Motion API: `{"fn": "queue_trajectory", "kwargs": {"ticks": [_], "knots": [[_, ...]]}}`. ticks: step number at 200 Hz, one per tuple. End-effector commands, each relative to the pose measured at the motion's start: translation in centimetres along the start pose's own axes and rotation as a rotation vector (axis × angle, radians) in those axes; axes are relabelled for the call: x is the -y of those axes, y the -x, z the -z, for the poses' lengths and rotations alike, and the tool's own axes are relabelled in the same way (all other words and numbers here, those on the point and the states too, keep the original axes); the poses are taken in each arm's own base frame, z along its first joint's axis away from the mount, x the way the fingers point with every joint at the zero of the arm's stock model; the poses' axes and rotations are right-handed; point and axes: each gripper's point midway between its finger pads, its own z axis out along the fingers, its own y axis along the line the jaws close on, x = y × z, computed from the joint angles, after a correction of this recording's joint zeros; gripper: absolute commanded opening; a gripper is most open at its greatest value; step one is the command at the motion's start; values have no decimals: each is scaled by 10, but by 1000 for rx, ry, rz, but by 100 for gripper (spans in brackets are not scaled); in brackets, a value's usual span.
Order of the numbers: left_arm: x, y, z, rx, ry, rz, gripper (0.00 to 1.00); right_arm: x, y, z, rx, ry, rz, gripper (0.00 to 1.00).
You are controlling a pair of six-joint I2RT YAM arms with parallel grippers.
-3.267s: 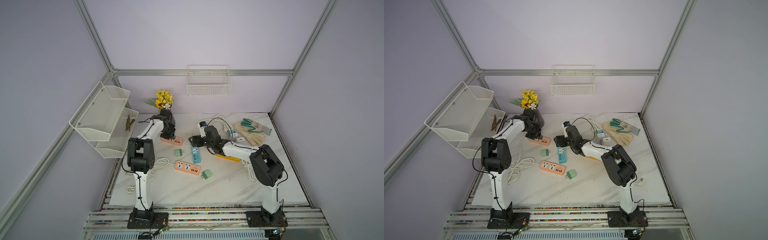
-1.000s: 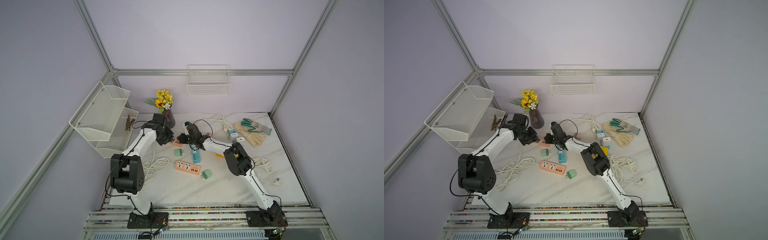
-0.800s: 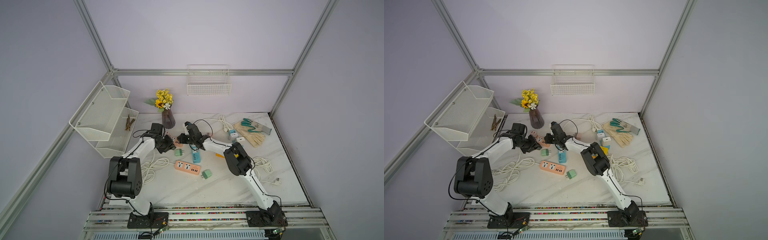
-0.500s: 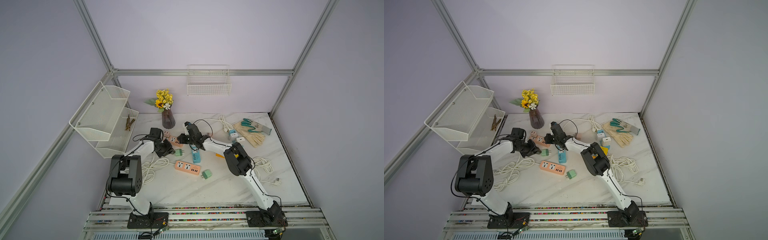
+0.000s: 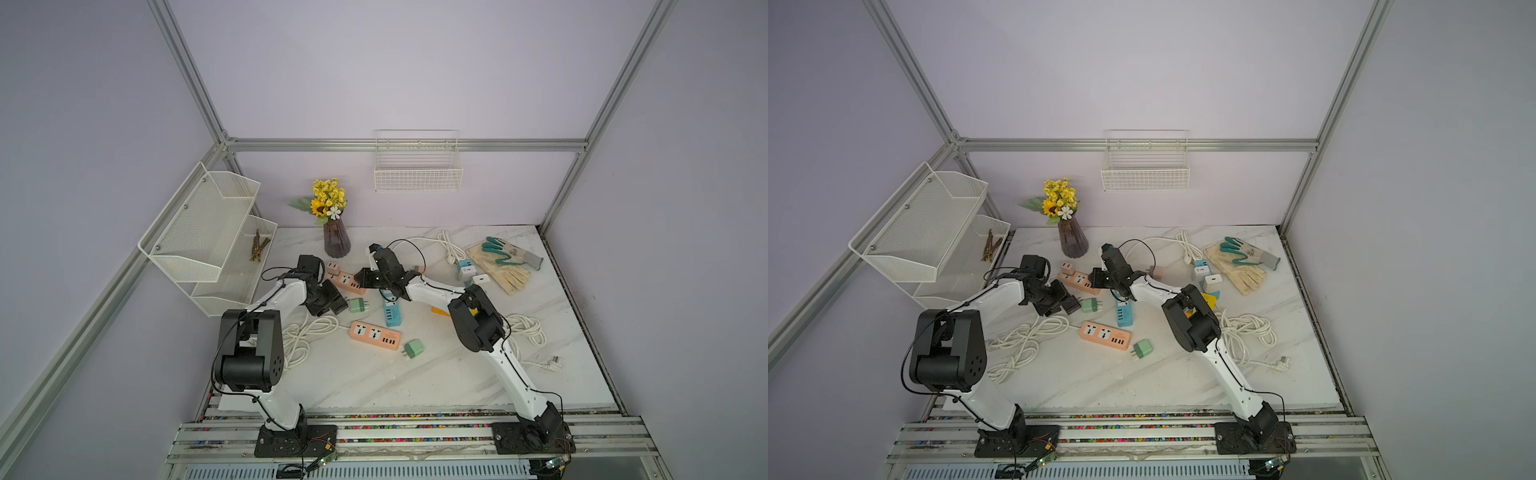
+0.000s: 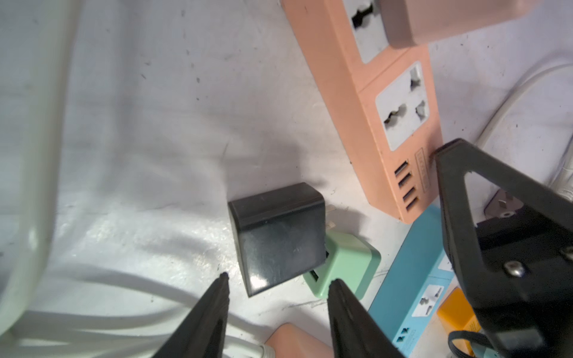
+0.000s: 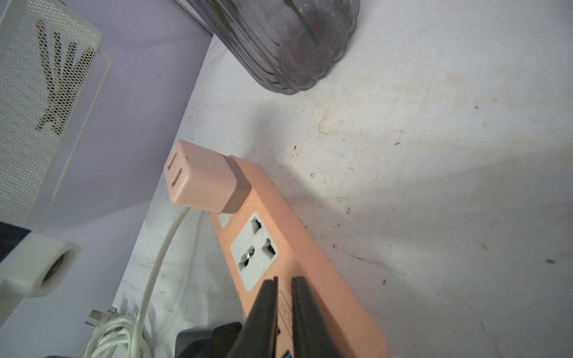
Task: Pull the plug off the socket
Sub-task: Place the plug at the center of the board.
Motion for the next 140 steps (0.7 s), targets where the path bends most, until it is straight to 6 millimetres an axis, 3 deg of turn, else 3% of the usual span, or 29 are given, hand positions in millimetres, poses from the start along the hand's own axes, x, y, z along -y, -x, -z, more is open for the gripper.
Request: {"fn": "queue_trajectory", "kwargs": {"ticks": [1, 62, 87, 107, 126, 140], "knots": [[2, 23, 19, 96, 38, -22, 56, 34, -51, 0, -150, -113, -33, 17], [18, 84, 33, 287, 117, 7, 45, 13, -41, -2, -127, -36, -35, 17], [40, 112, 41, 372, 111, 8, 41, 14, -41, -5, -131, -36, -44, 17], [57, 129, 42, 410, 105, -29, 46, 15, -45, -7, -138, -34, -47, 17], [75, 136, 37, 410, 85, -126, 50, 15, -47, -7, -141, -36, -43, 17], [95, 132, 28, 376, 69, -348, 51, 15, -47, -7, -144, -35, -40, 17]]}}
